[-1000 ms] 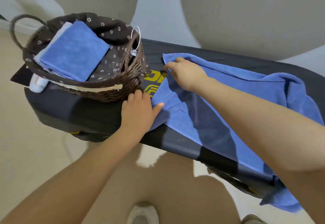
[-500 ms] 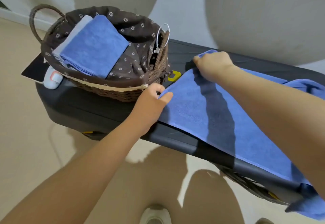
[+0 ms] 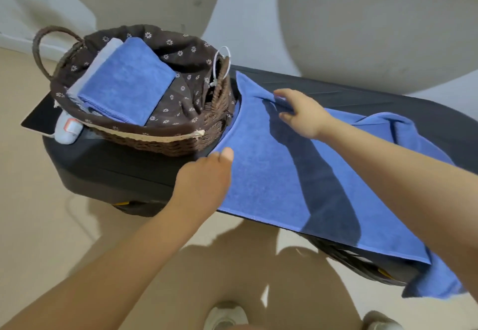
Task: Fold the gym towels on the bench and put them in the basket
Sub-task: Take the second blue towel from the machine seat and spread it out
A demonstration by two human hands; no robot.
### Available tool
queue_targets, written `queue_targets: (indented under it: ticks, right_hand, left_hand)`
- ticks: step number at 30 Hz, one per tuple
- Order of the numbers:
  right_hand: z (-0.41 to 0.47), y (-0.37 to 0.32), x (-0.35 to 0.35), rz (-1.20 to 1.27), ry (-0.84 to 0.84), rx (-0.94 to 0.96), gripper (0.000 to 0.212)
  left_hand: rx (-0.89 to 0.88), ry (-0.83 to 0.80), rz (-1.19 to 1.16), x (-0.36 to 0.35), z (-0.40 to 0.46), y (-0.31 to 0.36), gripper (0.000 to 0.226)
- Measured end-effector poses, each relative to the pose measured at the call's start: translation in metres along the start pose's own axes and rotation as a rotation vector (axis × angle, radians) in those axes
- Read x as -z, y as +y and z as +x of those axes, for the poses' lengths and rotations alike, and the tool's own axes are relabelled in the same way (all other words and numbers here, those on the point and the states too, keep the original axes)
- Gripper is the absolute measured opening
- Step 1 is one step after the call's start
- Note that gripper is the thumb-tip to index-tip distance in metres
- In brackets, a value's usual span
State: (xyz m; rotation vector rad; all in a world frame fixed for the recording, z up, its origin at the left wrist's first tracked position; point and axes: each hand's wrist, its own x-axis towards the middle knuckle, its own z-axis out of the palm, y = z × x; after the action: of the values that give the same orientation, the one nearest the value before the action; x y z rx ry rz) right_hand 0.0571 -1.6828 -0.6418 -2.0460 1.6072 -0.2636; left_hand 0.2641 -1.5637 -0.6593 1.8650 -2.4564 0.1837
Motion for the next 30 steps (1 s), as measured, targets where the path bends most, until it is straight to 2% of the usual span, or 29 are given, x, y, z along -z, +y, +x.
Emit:
queue_targets:
  ticks: [2, 4, 7, 11, 14, 17, 20, 22, 25, 30]
  right_hand:
    - [-0.018, 0.028, 0.014, -0.069, 0.073, -0.042, 0.036]
    - [-0.039, 0.063, 0.030, -0.102, 0.162, -0.132, 0.035]
    - [-0.075, 0.119, 0.054, -0.119, 0.278, -0.301, 0.039]
    - [-0.118, 0.185, 0.076, -0.129, 0.286, -0.544, 0.029]
    - [-0.142, 0.209, 0.078, -0.096, 0.299, -0.536, 0.025]
    - [-0.158, 0.213, 0.074, -0.044, 0.284, -0.473, 0.024]
    - [-0.165, 0.215, 0.072, -0.052, 0.238, -0.504, 0.041]
    - [-0.165, 0.216, 0.075, -0.076, 0.195, -0.549, 0.040]
    - [-0.167, 0.222, 0.084, 0.073, 0.114, -0.541, 0.017]
    - [-0.171, 0.229, 0.112, 0.799, 0.210, -0.479, 0.020]
  left_hand:
    - [-0.115, -0.009, -0.120, 0.007, 0.013, 0.030, 0.039]
    - [-0.192, -0.021, -0.269, 0.008, 0.031, 0.065, 0.019]
    - [-0.165, -0.210, -0.435, 0.012, 0.063, 0.122, 0.025]
    - [-0.192, -0.136, -0.545, 0.003, 0.093, 0.192, 0.020]
    - [-0.231, -0.153, -0.548, -0.003, 0.115, 0.231, 0.025]
    - [-0.181, -0.165, -0.528, -0.007, 0.134, 0.256, 0.025]
    - [-0.199, -0.172, -0.455, -0.010, 0.140, 0.272, 0.025]
    - [-0.214, -0.175, -0.399, -0.012, 0.139, 0.279, 0.025]
    - [-0.180, -0.164, -0.296, -0.014, 0.139, 0.283, 0.029]
    - [-0.193, -0.197, -0.215, -0.014, 0.145, 0.291, 0.051]
